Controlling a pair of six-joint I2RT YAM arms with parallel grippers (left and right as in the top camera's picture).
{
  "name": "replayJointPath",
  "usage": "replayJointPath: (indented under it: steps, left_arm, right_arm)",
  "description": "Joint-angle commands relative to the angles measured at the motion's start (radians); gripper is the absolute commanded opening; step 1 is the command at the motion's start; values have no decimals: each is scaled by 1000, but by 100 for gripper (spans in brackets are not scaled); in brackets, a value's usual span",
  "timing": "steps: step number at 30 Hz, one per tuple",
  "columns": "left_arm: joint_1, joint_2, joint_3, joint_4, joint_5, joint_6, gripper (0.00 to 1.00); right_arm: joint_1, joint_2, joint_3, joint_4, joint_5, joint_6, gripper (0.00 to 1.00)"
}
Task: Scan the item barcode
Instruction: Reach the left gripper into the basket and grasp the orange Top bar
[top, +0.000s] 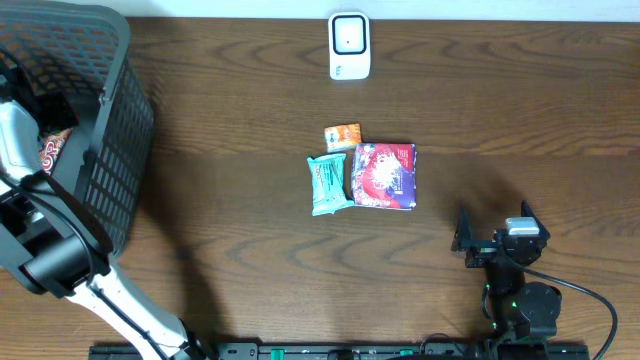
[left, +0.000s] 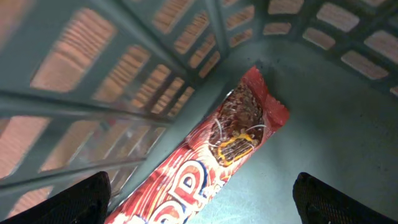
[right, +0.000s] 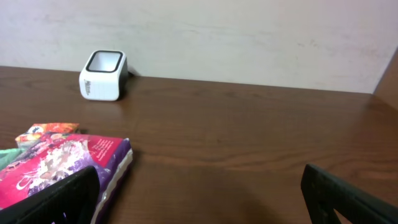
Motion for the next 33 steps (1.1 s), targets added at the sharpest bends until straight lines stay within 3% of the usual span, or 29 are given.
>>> replayJointPath:
  steps: [1,7,10,16,22,26,29,33]
  left_arm:
    - [0,21,1,9,62,66,93]
    - [-2,44,1,25,70,80,93]
    - [-1,55,1,24,69,107,84]
    - [-1,99,-8,19,57,118,84]
    - [0,142,-15,33,-47,125,84]
    - [2,156,-15,27,-2,125,81]
    - [2,162,-15,6,50,124,45]
    - [2,163,-19,-41,100,124,21]
  right_arm:
    - [-8,-3,-2,-4,-2,-11,99]
    - [-7,-3,-2,-4,-2,-11,99]
    - [-7,-3,-2,-5,-2,-11,99]
    - [-7,-3,-2,-4,-2,-11,99]
    - [-7,-3,-2,-4,-2,-11,99]
    - [-7,-3,-2,-4,-2,-11,99]
    - [-8,-3,-2,-4,-2,-11,99]
    - [-8,-3,-2,-4,-2,-11,99]
